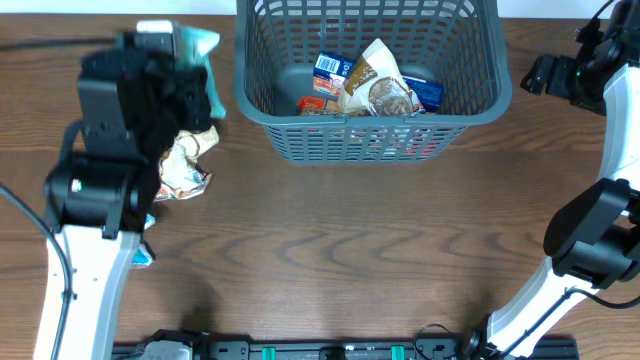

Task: Pack container
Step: 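Carry the teal pouch with the left gripper over the basket and release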

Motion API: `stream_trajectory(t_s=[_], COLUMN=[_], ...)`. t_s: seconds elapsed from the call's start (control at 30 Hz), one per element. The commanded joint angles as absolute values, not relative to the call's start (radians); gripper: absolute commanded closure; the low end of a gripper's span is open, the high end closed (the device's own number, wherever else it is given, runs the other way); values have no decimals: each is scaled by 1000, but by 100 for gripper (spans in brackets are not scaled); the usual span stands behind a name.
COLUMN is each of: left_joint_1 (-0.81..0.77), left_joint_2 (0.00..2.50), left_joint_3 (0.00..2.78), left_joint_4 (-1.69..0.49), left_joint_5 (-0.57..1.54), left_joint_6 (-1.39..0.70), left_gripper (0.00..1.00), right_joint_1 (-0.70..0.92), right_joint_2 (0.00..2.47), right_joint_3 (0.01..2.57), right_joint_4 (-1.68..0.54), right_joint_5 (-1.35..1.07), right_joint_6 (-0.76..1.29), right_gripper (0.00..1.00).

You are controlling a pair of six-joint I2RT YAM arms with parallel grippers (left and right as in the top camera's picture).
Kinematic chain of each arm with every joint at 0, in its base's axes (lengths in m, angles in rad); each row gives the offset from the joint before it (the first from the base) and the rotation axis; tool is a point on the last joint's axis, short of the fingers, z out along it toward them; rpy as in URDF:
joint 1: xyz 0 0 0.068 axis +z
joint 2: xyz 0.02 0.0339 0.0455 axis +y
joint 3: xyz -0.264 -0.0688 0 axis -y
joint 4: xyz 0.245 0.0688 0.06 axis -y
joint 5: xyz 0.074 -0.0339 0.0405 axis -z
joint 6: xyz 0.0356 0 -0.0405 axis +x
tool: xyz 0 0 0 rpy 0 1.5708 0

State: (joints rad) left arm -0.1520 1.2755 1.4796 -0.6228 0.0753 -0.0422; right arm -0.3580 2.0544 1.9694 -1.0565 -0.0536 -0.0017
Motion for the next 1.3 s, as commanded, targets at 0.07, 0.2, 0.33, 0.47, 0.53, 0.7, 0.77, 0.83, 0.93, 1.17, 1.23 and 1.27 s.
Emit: stream_trajectory(t_s=[0.07, 0.2, 0.33, 0.47, 0.53, 0.7, 0.77, 0.83, 0.93, 1.17, 1.23, 1.27], left_joint_1=[-211, -262, -321, -371, -392, -417, -417, -417, -417, -417, -417, -416], left_joint_2=[1405, 1502, 1589, 1663, 1690, 1750, 1772, 1796, 1836, 1932, 1959, 1971], left_joint_3=[1654, 1766, 1863, 1927, 1930, 1930, 1929, 1929, 1929, 1929, 1929, 1929], left_joint_4=[-616, -616, -614, -606, -599, -638, -664, -689, -717, -753, -771, -780], left_joint_5=[84, 125, 128, 156, 180, 204, 210, 225, 225, 225, 224, 224], left_joint_6=[53, 112, 187, 302, 381, 515, 550, 597, 677, 711, 711, 711], left_gripper=[94, 95, 94, 94, 94, 94, 94, 94, 94, 94, 94, 94], right_joint_1=[-368, -368, -368, -368, -368, -368, -368, -368, -368, -368, -368, -368], right_joint_2=[2046, 2046, 2046, 2046, 2046, 2046, 2046, 2046, 2046, 2046, 2046, 2046], right_joint_3=[1967, 1967, 1967, 1967, 1967, 1967, 1967, 1967, 1967, 1967, 1967, 1967], right_joint_4=[-1055, -1055, -1054, -1053, -1052, -1055, -1054, -1053, -1050, -1051, -1051, -1051], right_joint_5=[-60, -60, -59, -60, -59, -60, -60, -60, -60, -60, -60, -60], right_joint_6=[-16, -16, -17, -17, -17, -24, -24, -24, -24, -25, -24, -24], right_gripper=[1, 1, 1, 1, 1, 1, 1, 1, 1, 1, 1, 1])
